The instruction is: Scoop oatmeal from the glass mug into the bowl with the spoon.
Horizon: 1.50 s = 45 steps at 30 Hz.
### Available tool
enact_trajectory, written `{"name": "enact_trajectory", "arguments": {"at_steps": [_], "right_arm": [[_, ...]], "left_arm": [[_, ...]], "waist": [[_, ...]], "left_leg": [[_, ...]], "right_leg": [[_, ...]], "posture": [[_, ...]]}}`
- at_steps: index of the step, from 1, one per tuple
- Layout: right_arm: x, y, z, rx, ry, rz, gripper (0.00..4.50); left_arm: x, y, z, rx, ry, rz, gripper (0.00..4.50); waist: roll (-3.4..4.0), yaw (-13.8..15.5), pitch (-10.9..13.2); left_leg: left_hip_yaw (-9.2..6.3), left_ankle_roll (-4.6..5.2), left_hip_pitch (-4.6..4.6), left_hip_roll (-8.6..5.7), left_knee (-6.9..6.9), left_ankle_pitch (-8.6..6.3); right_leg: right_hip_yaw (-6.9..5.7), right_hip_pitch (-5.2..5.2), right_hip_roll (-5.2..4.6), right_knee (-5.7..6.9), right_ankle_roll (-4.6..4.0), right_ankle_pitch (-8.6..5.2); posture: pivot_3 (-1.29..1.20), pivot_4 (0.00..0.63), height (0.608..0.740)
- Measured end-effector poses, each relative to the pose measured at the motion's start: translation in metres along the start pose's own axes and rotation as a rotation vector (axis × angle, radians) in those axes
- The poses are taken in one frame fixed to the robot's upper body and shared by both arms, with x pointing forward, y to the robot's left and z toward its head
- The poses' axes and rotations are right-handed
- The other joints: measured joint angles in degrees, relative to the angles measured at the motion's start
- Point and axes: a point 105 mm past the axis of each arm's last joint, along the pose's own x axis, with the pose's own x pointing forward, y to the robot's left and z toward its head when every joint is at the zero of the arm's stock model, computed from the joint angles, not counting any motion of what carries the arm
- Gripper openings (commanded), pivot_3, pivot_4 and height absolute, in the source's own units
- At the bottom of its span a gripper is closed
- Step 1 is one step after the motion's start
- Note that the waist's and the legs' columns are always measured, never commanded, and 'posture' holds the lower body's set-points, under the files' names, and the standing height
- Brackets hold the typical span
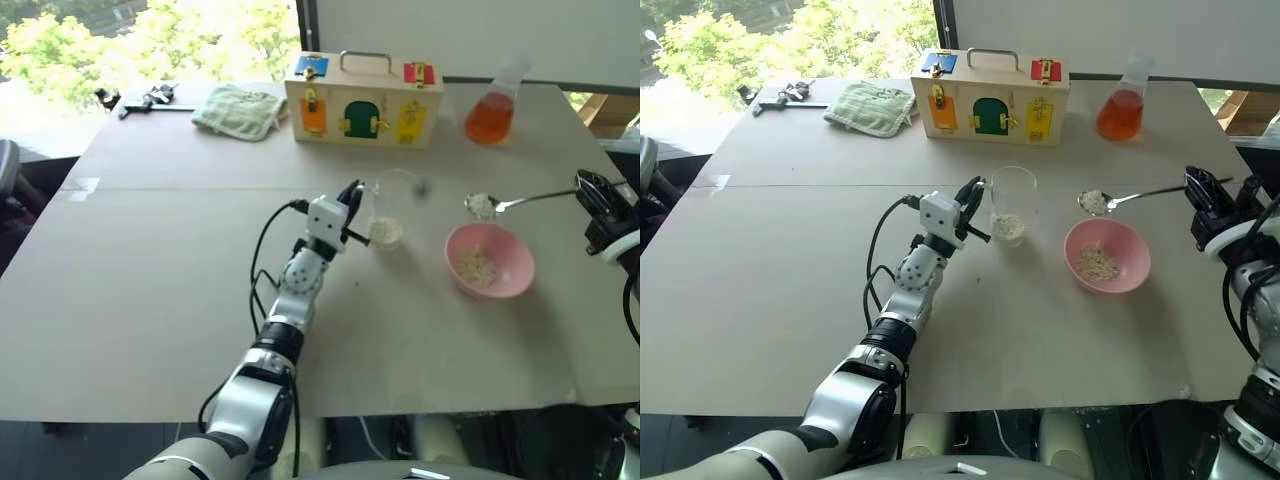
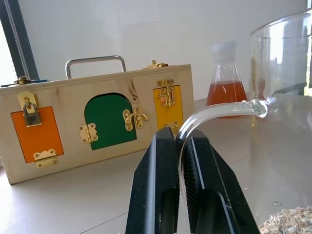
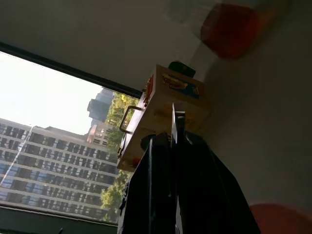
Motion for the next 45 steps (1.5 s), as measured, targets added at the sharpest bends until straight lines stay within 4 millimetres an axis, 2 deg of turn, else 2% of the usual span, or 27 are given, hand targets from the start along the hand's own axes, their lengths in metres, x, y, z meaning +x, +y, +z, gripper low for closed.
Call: {"name": "enact_trajectory", "arguments": {"at_steps": [5,8,11,14,15,16,23,25,28,30,31,32,34,37,38,43,45], "right_arm": [[-0.007,-0.007,0.012,-0.152,0.009,-0.066,0.00],[0.003,-0.004,0.003,-0.317,0.074,-0.091,0.00],[0.017,0.009,-0.023,-0.579,0.193,-0.066,0.00],[0.020,0.016,-0.039,-0.768,0.273,-0.033,0.00],[0.021,0.016,-0.043,-0.883,0.306,-0.031,0.00],[0.021,0.018,-0.046,-0.994,0.339,-0.027,0.00],[0.026,0.051,-0.046,-1.323,0.357,0.088,0.00],[0.027,0.055,-0.045,-1.287,0.333,0.111,0.00],[0.030,0.044,-0.039,-1.110,0.289,0.086,0.00],[0.034,0.035,-0.024,-0.866,0.204,0.049,0.00],[0.036,0.035,-0.020,-0.807,0.179,0.044,0.00],[0.040,0.039,-0.018,-0.744,0.157,0.059,0.00],[0.047,0.070,-0.015,-0.626,0.103,0.161,0.00],[0.052,0.110,-0.018,-0.563,0.073,0.291,0.00],[0.054,0.118,-0.021,-0.554,0.076,0.317,0.00],[0.073,0.150,-0.064,-0.542,0.188,0.432,0.00],[0.076,0.153,-0.080,-0.564,0.234,0.457,0.00]], "left_arm": [[-0.001,0.003,0.000,-0.003,-0.003,0.005,0.05],[-0.002,0.006,0.000,-0.003,0.000,0.008,0.05],[-0.002,0.008,0.000,0.002,-0.002,0.007,0.05],[-0.001,0.009,0.001,0.007,-0.005,0.007,0.05],[-0.002,0.011,0.001,0.011,-0.003,0.009,0.05],[-0.002,0.013,0.001,0.014,-0.002,0.012,0.05],[-0.002,0.013,0.001,0.015,-0.002,0.014,0.05],[-0.002,0.013,0.001,0.014,-0.002,0.013,0.05],[-0.002,0.012,0.001,0.013,-0.002,0.013,0.05],[-0.003,0.013,0.000,0.015,0.000,0.011,0.05],[-0.003,0.014,0.000,0.017,0.001,0.010,0.05],[-0.004,0.014,0.000,0.018,0.003,0.007,0.05],[-0.005,0.013,-0.001,0.020,0.006,-0.004,0.05],[-0.004,0.010,-0.001,0.017,0.006,-0.014,0.05],[-0.004,0.010,-0.001,0.018,0.006,-0.016,0.05],[-0.006,0.008,-0.001,0.025,0.008,-0.038,0.05],[-0.008,0.008,-0.002,0.028,0.010,-0.038,0.05]], "waist": [[0.00,-0.24,0.00],[0.00,-0.32,0.00],[0.01,-0.17,0.00],[0.00,0.15,0.00],[0.01,0.19,0.01],[0.00,0.15,0.01],[-0.03,0.05,0.03],[-0.10,0.05,0.03],[-0.11,0.12,0.04],[-0.11,0.12,0.04],[-0.09,0.08,0.04],[-0.07,-0.14,0.05],[0.04,-0.60,0.09],[0.04,-0.26,0.09],[0.06,-0.21,0.08],[0.06,-0.22,0.08],[0.06,0.00,0.08]], "left_leg": [[-0.11,0.03,0.09,0.01,0.00,-0.02],[-0.12,0.04,0.13,0.08,0.02,-0.02],[-0.16,0.03,0.11,0.08,0.03,-0.02],[-0.20,-0.01,0.03,0.07,0.03,0.00],[-0.18,-0.05,0.00,0.04,0.04,0.02],[-0.16,-0.08,-0.01,0.02,0.04,0.04],[-0.22,-0.08,-0.01,0.02,0.06,0.05],[-0.24,-0.11,0.00,0.03,0.08,0.06],[-0.21,-0.13,0.00,0.02,0.16,0.07],[-0.12,-0.13,0.01,-0.03,0.17,0.07],[-0.10,-0.13,0.02,-0.03,0.17,0.08],[-0.10,-0.13,0.06,0.00,0.17,0.07],[-0.07,-0.13,0.11,0.02,0.16,0.07],[-0.08,-0.07,0.07,0.09,0.15,0.04],[-0.07,-0.07,0.07,0.09,0.15,0.04],[-0.01,-0.12,0.05,0.09,0.16,0.07],[0.02,-0.12,0.00,0.09,0.16,0.07]], "right_leg": [[0.13,0.00,0.10,0.02,0.03,0.02],[0.21,0.00,0.22,0.05,0.03,0.02],[0.21,-0.01,0.23,0.05,0.03,0.02],[0.12,0.00,0.19,-0.05,0.04,0.02],[0.11,-0.01,0.16,-0.09,0.05,0.03],[0.11,-0.01,0.12,-0.12,0.08,0.04],[0.07,0.00,0.12,-0.14,0.11,0.06],[0.06,0.02,0.13,-0.14,0.11,0.06],[0.02,0.09,0.10,-0.13,0.11,0.06],[0.01,0.12,0.05,-0.12,0.12,0.07],[0.02,0.11,0.05,-0.09,0.12,0.07],[0.07,0.09,0.06,-0.06,0.12,0.07],[0.20,0.01,0.10,0.07,0.12,0.07],[0.10,0.01,0.20,0.06,0.11,0.07],[0.13,0.01,0.19,0.06,0.11,0.07],[0.20,-0.02,0.15,0.04,0.11,0.08],[0.12,-0.01,0.12,-0.01,0.11,0.08]], "posture": [[0.00,0.150,0.740],[0.00,0.150,0.740],[0.00,0.150,0.740],[0.00,0.150,0.740],[0.00,0.150,0.740],[0.00,0.150,0.740],[0.00,0.150,0.740],[0.00,0.150,0.740],[0.00,0.150,0.740],[0.00,0.150,0.740],[0.00,0.150,0.740],[0.00,0.150,0.740],[0.00,0.150,0.740],[0.00,0.150,0.740],[0.00,0.150,0.740],[0.00,0.150,0.740],[0.00,0.150,0.740]]}}
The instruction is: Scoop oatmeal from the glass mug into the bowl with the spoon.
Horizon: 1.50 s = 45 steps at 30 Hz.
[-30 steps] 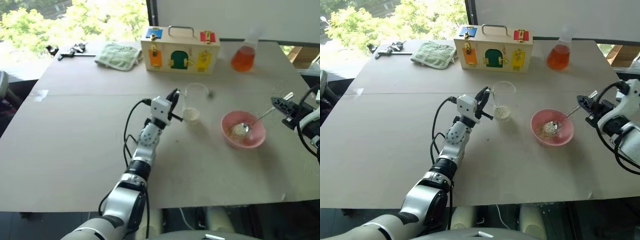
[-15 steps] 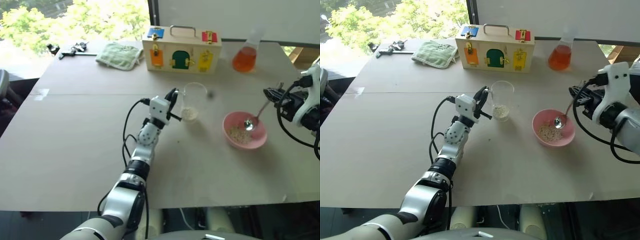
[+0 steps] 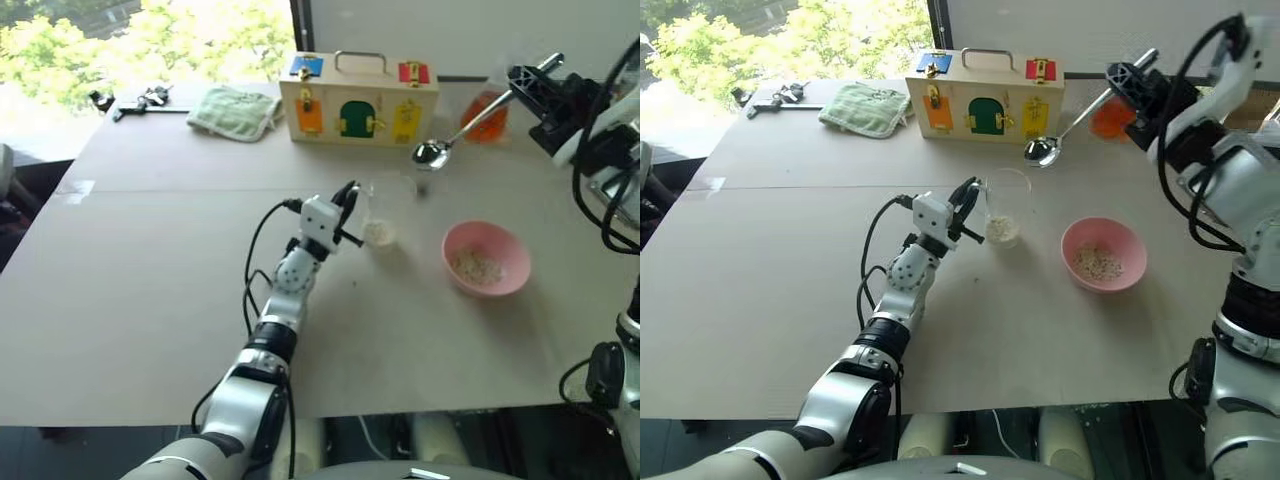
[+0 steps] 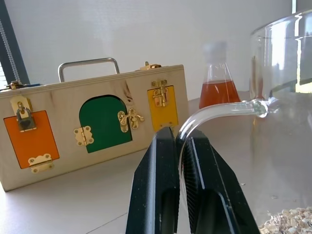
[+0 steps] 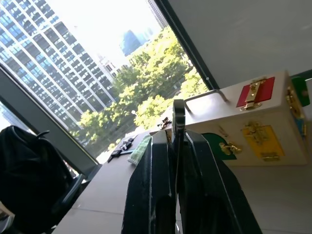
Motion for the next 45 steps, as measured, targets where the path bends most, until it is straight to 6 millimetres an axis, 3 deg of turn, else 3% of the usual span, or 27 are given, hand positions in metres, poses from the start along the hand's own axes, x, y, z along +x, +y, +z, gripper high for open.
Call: {"name": "enact_trajectory", "arguments": {"at_steps": [7,11,12,14,18,22,27,30,40,45], "right_arm": [[0.012,-0.009,-0.056,-0.135,0.205,-0.014,0.00],[0.013,-0.009,-0.064,-0.185,0.236,0.004,0.00],[0.014,-0.005,-0.066,-0.194,0.239,0.023,0.75],[0.015,-0.002,-0.070,-0.204,0.248,0.038,1.38],[0.015,0.010,-0.074,-0.211,0.257,0.093,3.28],[0.010,0.016,-0.064,-0.176,0.231,0.134,3.28],[-0.011,0.019,-0.041,-0.081,0.148,0.196,3.28],[-0.021,0.025,-0.041,-0.034,0.143,0.233,3.28],[-0.030,0.022,-0.041,-0.029,0.153,0.198,3.28],[-0.031,0.020,-0.041,-0.030,0.156,0.180,3.28]], "left_arm": [[-0.003,0.000,0.003,0.009,-0.010,0.002,0.05],[-0.006,-0.001,0.003,0.010,-0.007,0.003,0.05],[-0.008,-0.001,0.003,0.011,-0.008,0.007,0.00],[-0.011,0.002,0.005,0.017,-0.010,0.012,0.00],[-0.022,0.011,0.010,0.039,-0.007,0.024,0.00],[-0.033,0.015,0.009,0.045,0.016,0.038,0.00],[-0.043,0.018,0.004,0.027,0.038,0.056,0.00],[-0.043,0.018,0.002,-0.015,0.032,0.068,0.00],[-0.014,0.013,-0.005,-0.088,0.008,0.076,0.00],[-0.012,0.008,-0.009,-0.095,0.014,0.056,0.00]], "waist": [[0.00,-0.07,0.00],[0.00,-0.11,0.00],[0.01,-0.23,0.00],[0.00,-0.32,0.00],[0.01,-0.33,0.00],[0.00,-0.02,0.00],[0.02,-0.07,-0.01],[0.07,-0.26,-0.05],[0.12,0.11,-0.08],[0.49,0.13,-0.30]], "left_leg": [[0.06,0.01,-0.07,-0.03,0.00,-0.01],[0.03,0.01,-0.05,-0.02,0.00,0.00],[0.01,0.01,-0.04,-0.01,0.00,0.00],[-0.01,0.01,-0.02,-0.01,0.00,0.00],[-0.15,0.01,-0.01,0.04,-0.01,0.00],[-0.15,0.01,-0.02,0.04,0.01,-0.01],[-0.17,0.05,0.00,0.03,0.00,-0.03],[-0.12,0.13,0.09,0.03,0.00,-0.08],[-0.21,0.30,0.09,-0.23,0.13,-0.16],[-0.25,0.31,0.15,-0.31,0.13,-0.16]], "right_leg": [[-0.08,0.00,-0.12,-0.03,0.00,0.00],[-0.10,-0.01,-0.09,-0.01,0.00,0.00],[-0.09,-0.01,-0.08,-0.01,0.00,0.00],[-0.08,-0.01,-0.07,0.00,0.00,0.00],[-0.07,-0.01,-0.08,0.03,0.00,0.00],[-0.08,0.01,-0.15,0.02,0.00,0.00],[-0.08,0.02,-0.17,0.01,0.00,0.00],[-0.03,0.02,-0.13,0.09,0.00,0.00],[-0.13,0.18,-0.20,0.12,0.07,0.04],[-0.15,0.26,-0.26,0.12,0.08,0.04]], "posture": [[0.00,0.150,0.740],[0.00,0.150,0.740],[0.00,0.150,0.740],[0.00,0.150,0.740],[0.00,0.150,0.740],[0.00,0.150,0.740],[0.00,0.150,0.740],[0.00,0.150,0.740],[0.00,0.150,0.740],[0.00,0.150,0.740]]}}
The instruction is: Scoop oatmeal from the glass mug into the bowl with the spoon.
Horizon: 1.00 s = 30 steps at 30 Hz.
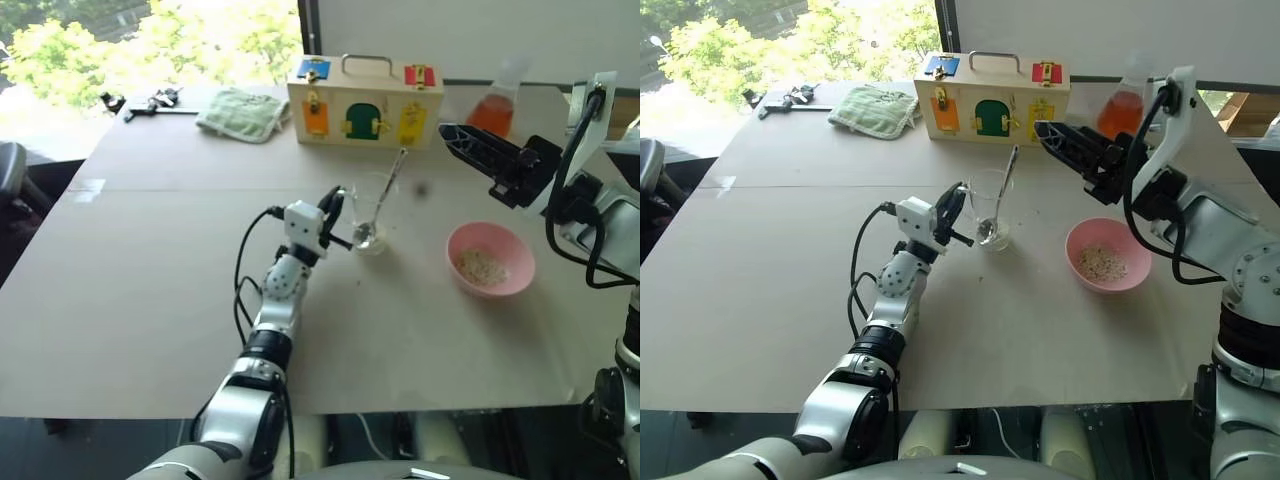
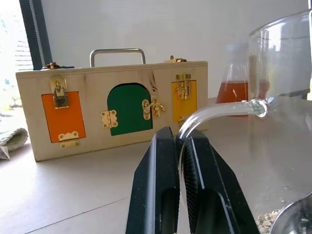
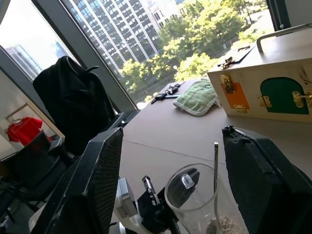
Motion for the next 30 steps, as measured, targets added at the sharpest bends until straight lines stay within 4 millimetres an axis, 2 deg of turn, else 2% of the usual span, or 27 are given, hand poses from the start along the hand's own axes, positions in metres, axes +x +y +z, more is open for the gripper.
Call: {"name": "enact_trajectory", "arguments": {"at_steps": [1,4,11,12,16,19,23,28,30], "right_arm": [[-0.001,-0.001,-0.001,0.003,0.003,-0.005,3.28],[-0.003,-0.004,-0.004,0.014,0.010,-0.020,3.36],[-0.006,-0.003,-0.005,0.013,0.009,-0.019,3.36],[-0.007,-0.003,-0.006,0.014,0.012,-0.020,3.36],[-0.014,0.000,-0.013,0.022,0.035,-0.005,3.36],[-0.033,-0.001,-0.029,0.057,0.082,0.003,3.36],[-0.046,0.000,-0.041,0.068,0.104,0.022,3.36],[-0.060,-0.002,-0.059,0.097,0.137,0.024,3.36],[-0.066,-0.005,-0.066,0.089,0.141,0.019,3.36]], "left_arm": [[0.000,-0.001,-0.001,-0.001,0.001,-0.010,0.00],[-0.002,-0.004,-0.003,-0.003,0.008,-0.034,1.03],[-0.011,-0.009,-0.008,0.003,0.025,-0.077,4.25],[-0.013,-0.007,-0.007,0.011,0.024,-0.078,4.43],[-0.025,-0.007,-0.001,0.038,0.011,-0.104,4.43],[-0.054,-0.001,0.002,0.065,0.046,-0.144,4.43],[-0.084,0.009,-0.003,0.075,0.147,-0.158,4.43],[-0.109,0.022,-0.003,0.083,0.236,-0.140,4.43],[-0.114,0.025,0.005,0.070,0.250,-0.143,4.43]], "waist": [[0.07,-0.01,-0.05],[0.33,-0.11,-0.22],[0.66,-0.30,-0.53],[0.68,-0.39,-0.57],[0.76,-0.93,-0.69],[0.77,-1.85,-0.72],[0.68,-2.12,-0.66],[0.24,-1.70,-0.41],[0.08,-1.55,-0.32]], "left_leg": [[-0.03,0.00,0.02,-0.01,0.00,0.00],[-0.09,0.01,0.03,-0.03,0.00,-0.01],[-0.10,0.02,0.06,-0.03,-0.06,-0.01],[-0.08,0.02,0.08,-0.03,-0.09,-0.01],[-0.06,0.02,0.12,0.02,-0.26,-0.02],[0.00,0.01,0.32,0.27,-0.57,-0.02],[0.16,0.02,0.96,0.28,-0.94,-0.03],[0.18,0.01,0.90,0.37,-0.89,-0.03],[0.26,0.01,0.84,0.34,-0.85,-0.03]], "right_leg": [[0.00,0.03,0.00,0.00,0.00,0.00],[0.01,0.04,-0.01,-0.02,0.00,0.00],[0.06,0.04,0.01,-0.10,0.01,-0.01],[0.09,0.04,0.02,-0.11,0.01,-0.01],[0.14,0.03,0.07,-0.22,0.01,-0.01],[0.42,0.04,0.19,-0.34,-0.01,-0.01],[1.04,0.15,0.48,-0.27,-0.03,-0.03],[1.07,0.10,0.48,-0.22,-0.03,-0.02],[1.13,0.09,0.41,-0.24,-0.02,-0.01]], "posture": [[0.00,0.150,0.740],[0.00,0.150,0.740],[0.00,0.150,0.740],[0.00,0.150,0.740],[0.00,0.150,0.740],[0.00,0.150,0.740],[0.00,0.150,0.740],[0.00,0.150,0.740],[0.00,0.150,0.740]]}}
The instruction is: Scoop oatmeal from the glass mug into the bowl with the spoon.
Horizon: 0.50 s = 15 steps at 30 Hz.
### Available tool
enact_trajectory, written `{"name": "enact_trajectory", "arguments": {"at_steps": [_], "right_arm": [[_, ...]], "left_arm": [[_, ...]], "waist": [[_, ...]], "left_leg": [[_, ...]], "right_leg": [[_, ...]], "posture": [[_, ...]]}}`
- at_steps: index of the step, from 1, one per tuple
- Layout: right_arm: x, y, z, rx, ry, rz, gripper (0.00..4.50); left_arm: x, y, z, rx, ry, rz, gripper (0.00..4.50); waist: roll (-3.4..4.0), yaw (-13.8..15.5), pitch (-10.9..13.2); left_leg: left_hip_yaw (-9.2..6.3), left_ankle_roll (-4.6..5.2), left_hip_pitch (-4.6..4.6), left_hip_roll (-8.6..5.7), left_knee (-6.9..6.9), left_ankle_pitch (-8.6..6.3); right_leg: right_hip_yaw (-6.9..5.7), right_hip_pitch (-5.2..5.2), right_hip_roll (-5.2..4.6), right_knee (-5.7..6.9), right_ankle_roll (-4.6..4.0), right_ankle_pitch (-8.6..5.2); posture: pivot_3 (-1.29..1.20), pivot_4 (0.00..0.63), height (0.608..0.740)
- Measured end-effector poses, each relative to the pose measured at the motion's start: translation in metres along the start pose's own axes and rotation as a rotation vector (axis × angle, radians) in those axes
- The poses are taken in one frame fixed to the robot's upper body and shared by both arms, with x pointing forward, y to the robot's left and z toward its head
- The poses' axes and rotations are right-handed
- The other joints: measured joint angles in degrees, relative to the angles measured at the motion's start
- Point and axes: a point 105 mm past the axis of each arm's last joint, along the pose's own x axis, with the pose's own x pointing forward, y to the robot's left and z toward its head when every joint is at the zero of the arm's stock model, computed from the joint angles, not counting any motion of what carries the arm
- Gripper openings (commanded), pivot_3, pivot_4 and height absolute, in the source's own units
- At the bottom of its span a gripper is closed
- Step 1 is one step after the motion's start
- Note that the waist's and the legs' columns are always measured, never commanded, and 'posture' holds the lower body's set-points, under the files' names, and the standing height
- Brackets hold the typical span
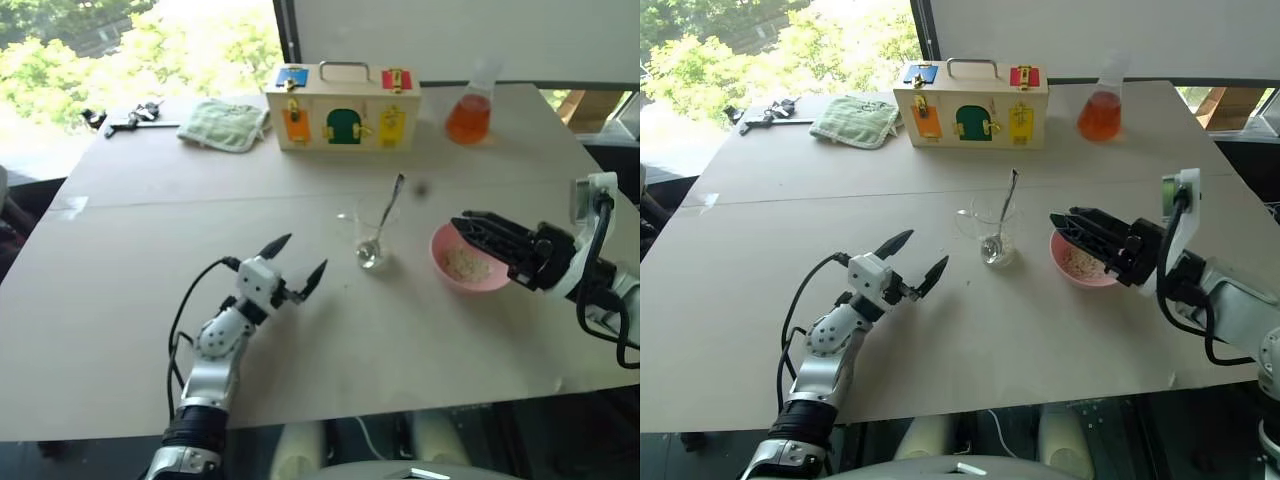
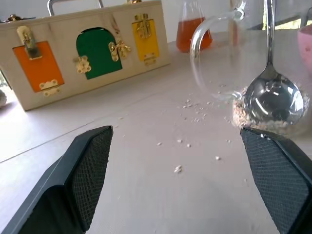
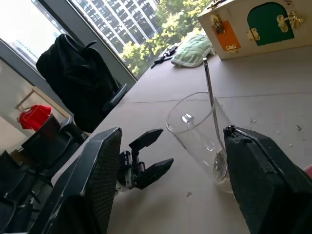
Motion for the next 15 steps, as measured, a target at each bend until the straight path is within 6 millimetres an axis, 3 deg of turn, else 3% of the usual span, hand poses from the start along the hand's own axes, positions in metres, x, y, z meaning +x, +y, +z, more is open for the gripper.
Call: {"name": "enact_trajectory", "arguments": {"at_steps": [3,7,12,15], "right_arm": [[-0.007,-0.004,-0.024,-0.068,0.078,-0.027,3.36],[-0.018,-0.022,-0.076,-0.129,0.153,-0.122,3.36],[-0.029,-0.036,-0.106,-0.323,0.206,-0.144,3.36],[-0.031,-0.036,-0.113,-0.367,0.205,-0.119,3.36]], "left_arm": [[-0.014,-0.002,0.006,-0.027,0.036,-0.017,4.43],[-0.050,-0.012,-0.013,-0.107,0.242,-0.031,4.43],[-0.073,-0.027,-0.013,-0.137,0.345,-0.035,4.43],[-0.081,-0.036,-0.011,-0.158,0.361,-0.047,4.43]], "waist": [[-0.11,0.15,-0.05],[-0.25,0.06,-0.10],[-0.30,0.01,-0.07],[-0.32,0.05,-0.05]], "left_leg": [[0.04,-0.01,-0.01,-0.01,0.00,-0.01],[0.04,-0.05,0.01,0.06,-0.12,-0.01],[0.18,-0.04,0.12,0.03,-0.06,-0.02],[0.18,-0.04,0.15,0.06,-0.04,-0.02]], "right_leg": [[0.05,0.00,-0.02,-0.11,0.02,-0.01],[0.07,-0.04,0.06,-0.22,0.02,-0.03],[0.16,-0.04,0.04,-0.16,0.12,-0.19],[0.17,-0.06,0.05,-0.11,-0.06,-0.22]], "posture": [[0.00,0.150,0.740],[0.00,0.150,0.740],[0.00,0.150,0.740],[0.00,0.150,0.740]]}}
